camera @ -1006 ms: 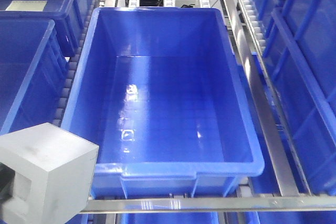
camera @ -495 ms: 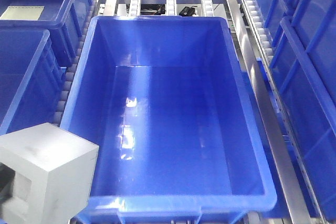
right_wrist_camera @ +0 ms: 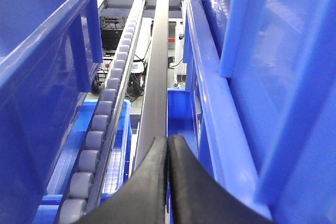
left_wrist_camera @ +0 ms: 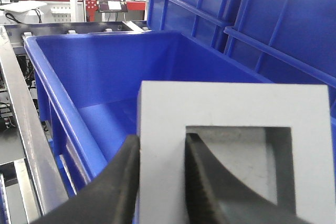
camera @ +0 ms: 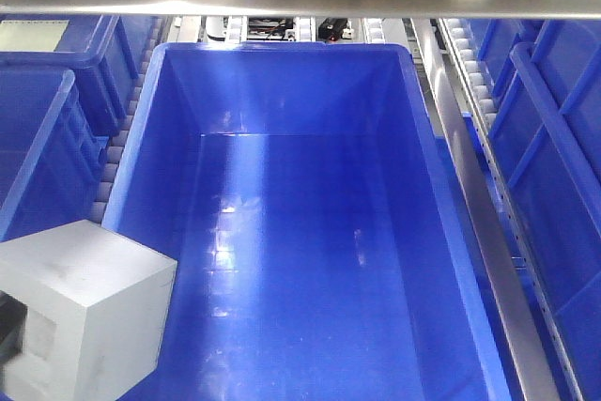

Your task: Sort gray base to blue bin

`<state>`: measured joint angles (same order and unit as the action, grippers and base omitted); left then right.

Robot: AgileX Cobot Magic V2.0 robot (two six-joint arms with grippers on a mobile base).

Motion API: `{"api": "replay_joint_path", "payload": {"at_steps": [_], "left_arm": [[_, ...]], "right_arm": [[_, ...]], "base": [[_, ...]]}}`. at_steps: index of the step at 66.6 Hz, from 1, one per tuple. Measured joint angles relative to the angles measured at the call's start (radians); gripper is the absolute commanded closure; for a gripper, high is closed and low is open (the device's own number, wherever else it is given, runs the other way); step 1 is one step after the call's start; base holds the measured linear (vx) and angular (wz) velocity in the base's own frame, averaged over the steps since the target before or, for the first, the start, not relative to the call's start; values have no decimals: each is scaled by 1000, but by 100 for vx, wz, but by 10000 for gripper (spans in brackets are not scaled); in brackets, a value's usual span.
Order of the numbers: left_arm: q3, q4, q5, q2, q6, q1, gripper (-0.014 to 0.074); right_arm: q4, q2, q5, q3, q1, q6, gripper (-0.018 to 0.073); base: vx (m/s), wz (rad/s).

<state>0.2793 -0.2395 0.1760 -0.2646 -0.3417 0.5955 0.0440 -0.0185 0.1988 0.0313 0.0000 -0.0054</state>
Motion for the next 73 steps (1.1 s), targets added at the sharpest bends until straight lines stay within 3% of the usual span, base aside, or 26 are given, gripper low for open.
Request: {"api": "replay_joint_path", "payload": {"at_steps": [73], "left_arm": [[0,0,0,0,0,0,603]], "right_arm": [[0,0,0,0,0,0,564]], "base": [[1,0]]}}
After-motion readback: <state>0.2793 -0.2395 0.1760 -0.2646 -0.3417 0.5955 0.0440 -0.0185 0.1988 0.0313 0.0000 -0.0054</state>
